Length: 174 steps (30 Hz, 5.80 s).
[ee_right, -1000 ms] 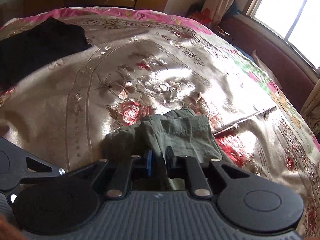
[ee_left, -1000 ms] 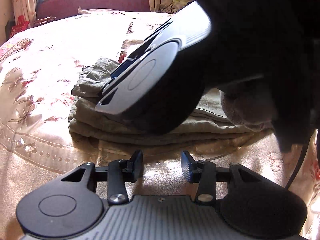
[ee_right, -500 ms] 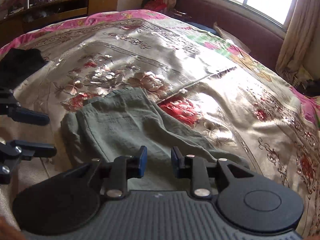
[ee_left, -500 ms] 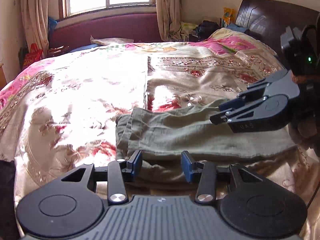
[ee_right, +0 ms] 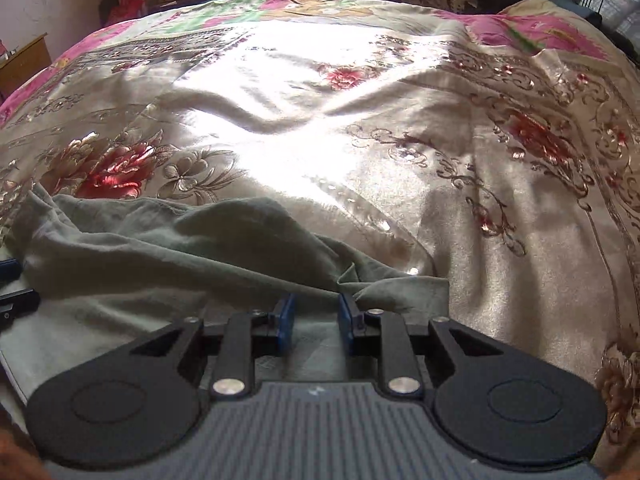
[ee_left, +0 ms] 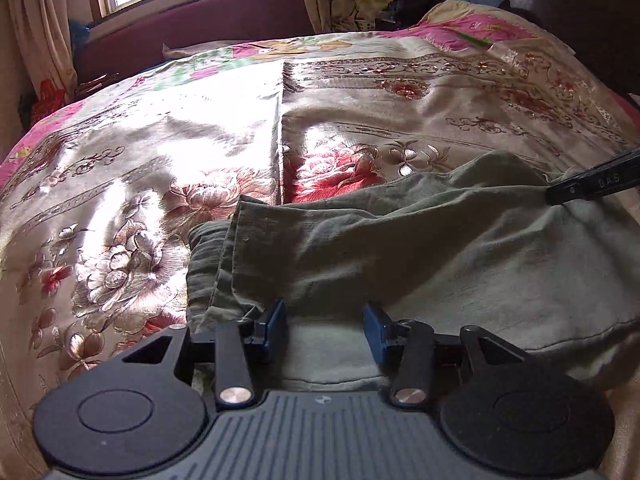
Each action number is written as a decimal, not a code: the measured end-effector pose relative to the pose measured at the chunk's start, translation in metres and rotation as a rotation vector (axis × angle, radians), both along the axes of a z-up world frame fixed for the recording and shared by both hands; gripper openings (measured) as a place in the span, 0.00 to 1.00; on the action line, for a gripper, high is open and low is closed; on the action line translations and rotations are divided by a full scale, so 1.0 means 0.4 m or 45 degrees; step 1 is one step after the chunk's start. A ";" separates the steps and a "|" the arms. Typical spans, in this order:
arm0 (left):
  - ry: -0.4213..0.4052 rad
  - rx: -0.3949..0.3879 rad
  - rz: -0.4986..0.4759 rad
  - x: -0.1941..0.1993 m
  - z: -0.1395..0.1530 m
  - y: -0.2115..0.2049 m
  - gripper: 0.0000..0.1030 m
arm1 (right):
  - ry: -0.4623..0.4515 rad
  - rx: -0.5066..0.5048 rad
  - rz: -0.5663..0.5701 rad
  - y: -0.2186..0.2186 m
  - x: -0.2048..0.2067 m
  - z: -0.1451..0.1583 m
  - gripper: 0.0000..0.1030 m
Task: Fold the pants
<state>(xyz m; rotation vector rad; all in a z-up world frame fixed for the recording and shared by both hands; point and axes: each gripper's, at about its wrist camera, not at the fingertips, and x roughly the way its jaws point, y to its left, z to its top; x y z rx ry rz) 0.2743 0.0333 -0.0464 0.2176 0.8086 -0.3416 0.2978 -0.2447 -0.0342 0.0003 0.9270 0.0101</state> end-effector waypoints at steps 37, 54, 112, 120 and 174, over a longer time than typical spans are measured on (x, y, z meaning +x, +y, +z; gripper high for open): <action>0.108 0.123 0.109 0.021 0.034 -0.026 0.57 | 0.061 0.315 -0.325 -0.177 -0.180 0.042 0.43; 0.062 0.144 0.166 -0.004 0.058 0.041 0.57 | 0.072 0.414 -0.339 -0.204 -0.178 0.021 0.46; 0.090 -0.210 0.173 -0.246 0.070 0.102 0.18 | -0.001 0.789 -0.251 -0.268 -0.367 0.046 0.06; 0.024 -0.328 0.267 -0.285 0.067 0.155 0.31 | -0.012 0.796 -0.333 -0.283 -0.435 0.015 0.14; -0.190 -0.098 -0.125 -0.472 0.163 -0.047 0.38 | -0.159 1.279 -0.451 -0.388 -0.566 -0.101 0.35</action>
